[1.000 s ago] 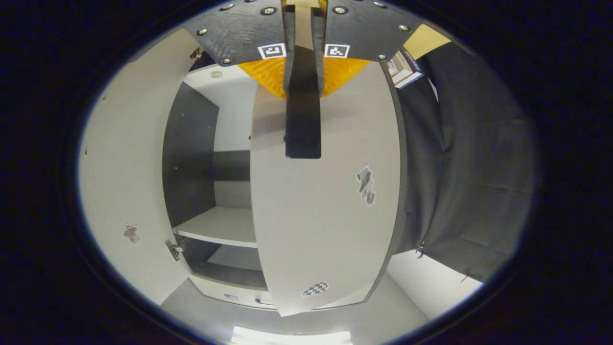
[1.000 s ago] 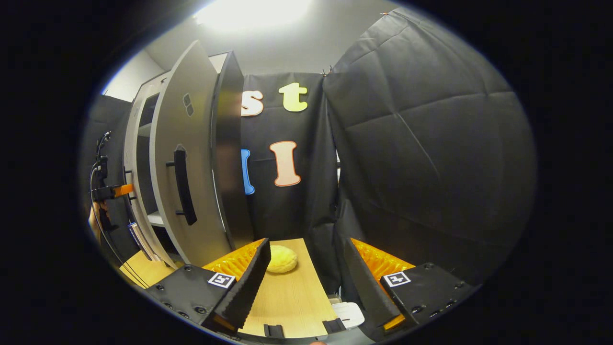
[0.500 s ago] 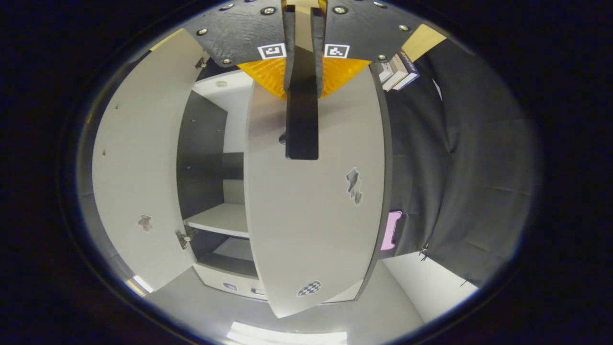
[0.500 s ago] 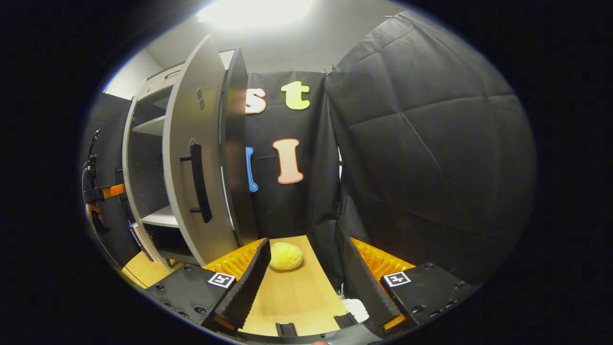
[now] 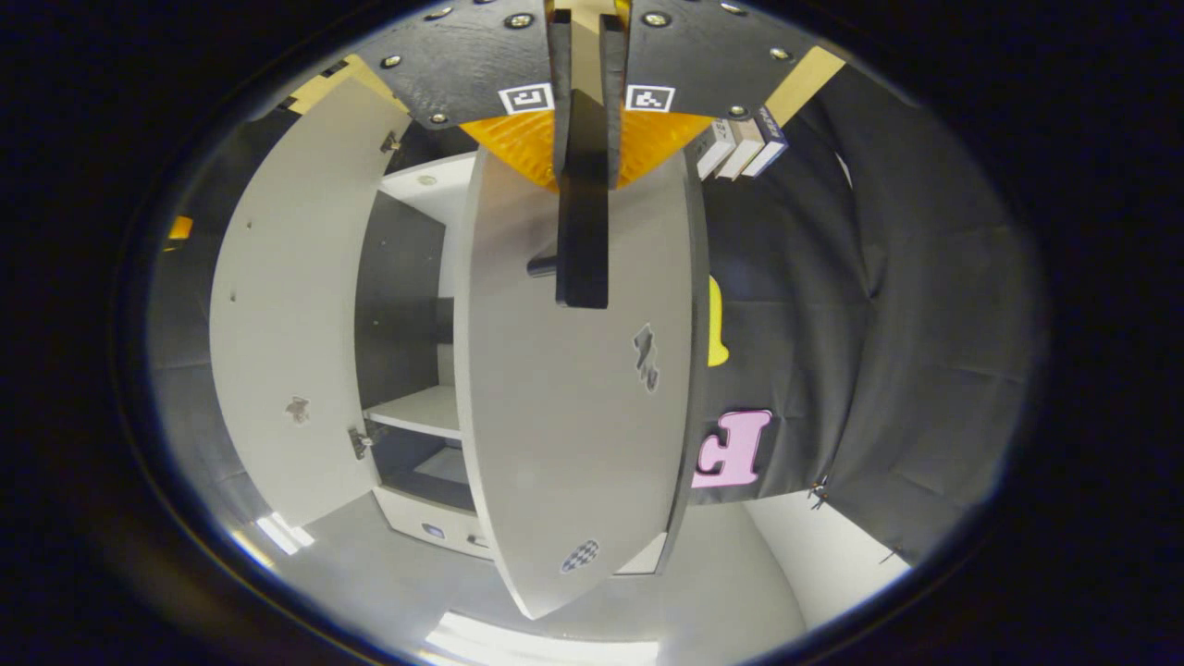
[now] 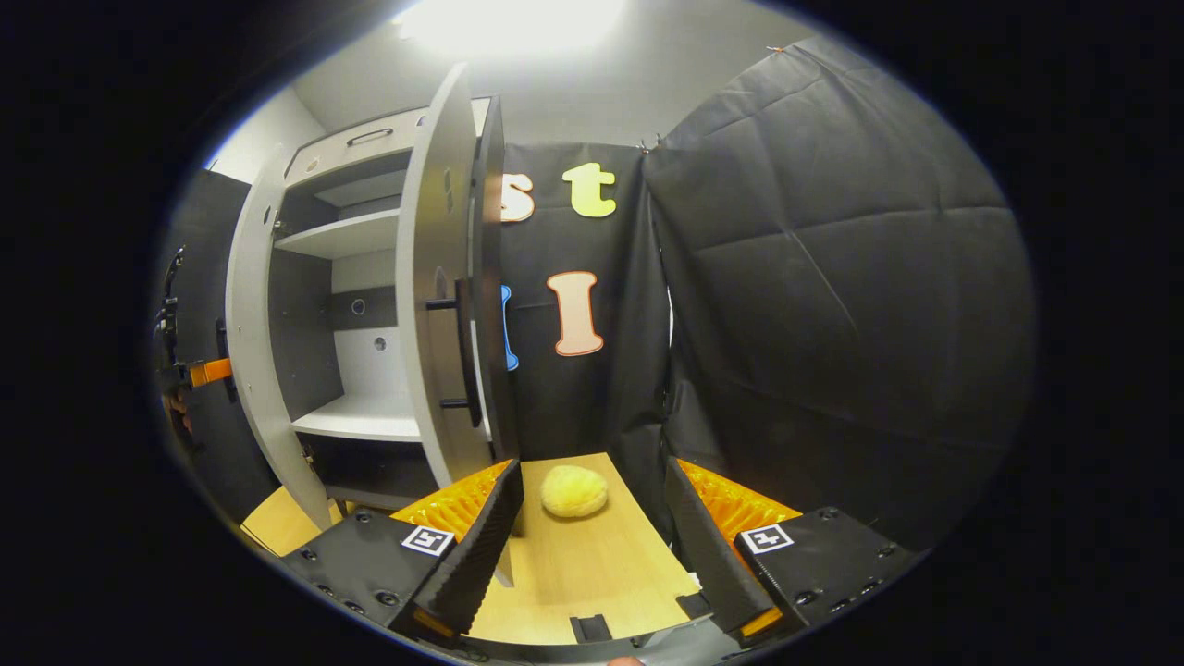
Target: Open the right door of the double-door shoe cabinet with the right hand, and open the left door with the left hand.
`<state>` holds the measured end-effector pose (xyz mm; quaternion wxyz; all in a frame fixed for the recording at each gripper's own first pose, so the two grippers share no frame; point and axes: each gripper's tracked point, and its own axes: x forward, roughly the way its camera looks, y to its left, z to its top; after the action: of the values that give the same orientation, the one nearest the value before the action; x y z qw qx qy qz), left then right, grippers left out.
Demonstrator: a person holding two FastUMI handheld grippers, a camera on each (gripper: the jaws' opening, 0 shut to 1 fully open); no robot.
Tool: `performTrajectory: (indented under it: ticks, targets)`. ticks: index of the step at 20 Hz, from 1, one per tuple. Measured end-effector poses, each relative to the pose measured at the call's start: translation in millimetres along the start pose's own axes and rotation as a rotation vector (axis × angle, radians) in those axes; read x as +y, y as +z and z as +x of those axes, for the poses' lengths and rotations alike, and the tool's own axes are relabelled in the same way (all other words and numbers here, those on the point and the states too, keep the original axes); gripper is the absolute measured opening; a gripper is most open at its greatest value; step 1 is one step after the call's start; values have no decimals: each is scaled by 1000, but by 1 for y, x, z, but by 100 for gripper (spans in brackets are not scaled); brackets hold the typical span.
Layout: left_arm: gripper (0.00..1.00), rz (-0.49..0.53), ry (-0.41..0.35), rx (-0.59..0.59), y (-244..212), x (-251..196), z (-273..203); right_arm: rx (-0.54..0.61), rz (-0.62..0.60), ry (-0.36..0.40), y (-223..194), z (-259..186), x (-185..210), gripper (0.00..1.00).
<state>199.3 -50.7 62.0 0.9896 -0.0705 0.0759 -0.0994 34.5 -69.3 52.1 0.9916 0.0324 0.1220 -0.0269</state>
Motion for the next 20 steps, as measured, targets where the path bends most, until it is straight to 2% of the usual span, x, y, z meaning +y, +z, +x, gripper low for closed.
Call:
performTrajectory:
  ticks: [4, 5, 6, 7, 9, 11, 12, 13, 15, 17, 19, 20]
  targets:
    - [13, 29, 13, -12, 3, 20, -11, 6, -6, 6, -4, -13, 22, 96]
    - [10, 42, 23, -12, 4, 27, -13, 7, -5, 7, -4, -16, 27, 96]
    - [10, 55, 37, -12, 4, 36, -14, 6, -4, 8, -4, -18, 33, 100]
    - [10, 66, 51, -12, 4, 44, -15, 5, -5, 9, -3, -20, 39, 97]
    - [9, 74, 70, -12, 4, 56, -18, 7, -16, 16, -5, -22, 54, 96]
    - [9, 102, 135, -21, 7, 78, -23, 2, -29, 28, -2, -25, 70, 93]
    - [5, 117, 170, -30, 8, 93, -24, -6, -34, 36, 0, -27, 75, 96]
    - [2, 107, 170, -35, 9, 99, -28, -10, -40, 45, 2, -28, 81, 96]
    - [0, 37, 100, -44, 7, 81, -26, -15, -49, 56, 3, -29, 91, 96]
    - [2, 68, 98, -48, 10, 86, -28, -19, -57, 61, 3, -36, 106, 97]
    - [0, 91, 92, -50, 7, 88, -31, -17, -69, 62, 1, -39, 119, 96]
    - [4, 99, 91, -42, 3, 88, -30, -18, -76, 64, -1, -43, 125, 97]
